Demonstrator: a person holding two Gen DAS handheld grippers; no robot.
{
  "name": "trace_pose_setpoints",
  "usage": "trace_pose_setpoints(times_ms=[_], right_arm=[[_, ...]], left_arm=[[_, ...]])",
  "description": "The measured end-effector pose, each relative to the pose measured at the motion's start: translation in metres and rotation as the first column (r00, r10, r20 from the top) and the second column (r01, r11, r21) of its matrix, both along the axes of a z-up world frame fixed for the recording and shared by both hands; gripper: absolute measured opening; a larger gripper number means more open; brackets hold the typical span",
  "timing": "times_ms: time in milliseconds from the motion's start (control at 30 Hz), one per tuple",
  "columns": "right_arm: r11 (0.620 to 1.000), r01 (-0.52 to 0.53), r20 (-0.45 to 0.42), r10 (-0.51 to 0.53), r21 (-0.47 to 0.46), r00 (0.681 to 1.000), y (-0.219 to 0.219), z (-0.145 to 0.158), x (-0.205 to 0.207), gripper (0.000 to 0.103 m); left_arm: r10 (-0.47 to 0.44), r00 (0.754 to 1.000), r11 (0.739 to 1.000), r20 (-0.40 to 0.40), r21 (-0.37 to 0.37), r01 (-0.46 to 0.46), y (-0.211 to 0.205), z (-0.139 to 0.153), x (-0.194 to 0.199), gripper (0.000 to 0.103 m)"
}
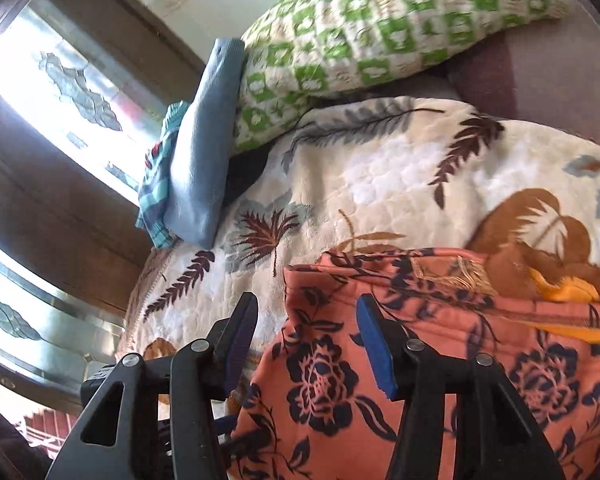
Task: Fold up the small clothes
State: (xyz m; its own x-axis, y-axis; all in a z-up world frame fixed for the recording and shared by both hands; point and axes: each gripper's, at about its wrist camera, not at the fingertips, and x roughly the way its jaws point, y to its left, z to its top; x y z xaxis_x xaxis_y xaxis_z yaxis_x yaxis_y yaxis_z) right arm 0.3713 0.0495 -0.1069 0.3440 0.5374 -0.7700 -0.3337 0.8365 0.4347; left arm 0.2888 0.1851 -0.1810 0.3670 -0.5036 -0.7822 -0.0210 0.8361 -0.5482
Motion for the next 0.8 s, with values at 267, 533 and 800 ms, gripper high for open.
trace_pose_setpoints(times_ms=[267,533,800], right_arm=[[0.921,-0.161,0.034,0.184,-0.354,0.982,0.066,-0.035,0.009,0.007],[0.951,-0.088,0.001,0.092,-0.298,0.996,0.063,-0.057,0.032,0.008],[0.988,0.138,0.050,-0.135,-0.065,0.990,-0.068,-0.002,-0.005,0.030]], left_arm=[[-0.006,0.999,0.997,0.031,0.079,0.004,-0.002,0.009,0.000,0.043],[0.067,0.998,0.994,0.016,0.086,-0.068,0.004,0.005,0.004,0.043],[0.134,0.984,0.986,0.122,0.087,-0.145,0.016,0.027,-0.005,0.043]])
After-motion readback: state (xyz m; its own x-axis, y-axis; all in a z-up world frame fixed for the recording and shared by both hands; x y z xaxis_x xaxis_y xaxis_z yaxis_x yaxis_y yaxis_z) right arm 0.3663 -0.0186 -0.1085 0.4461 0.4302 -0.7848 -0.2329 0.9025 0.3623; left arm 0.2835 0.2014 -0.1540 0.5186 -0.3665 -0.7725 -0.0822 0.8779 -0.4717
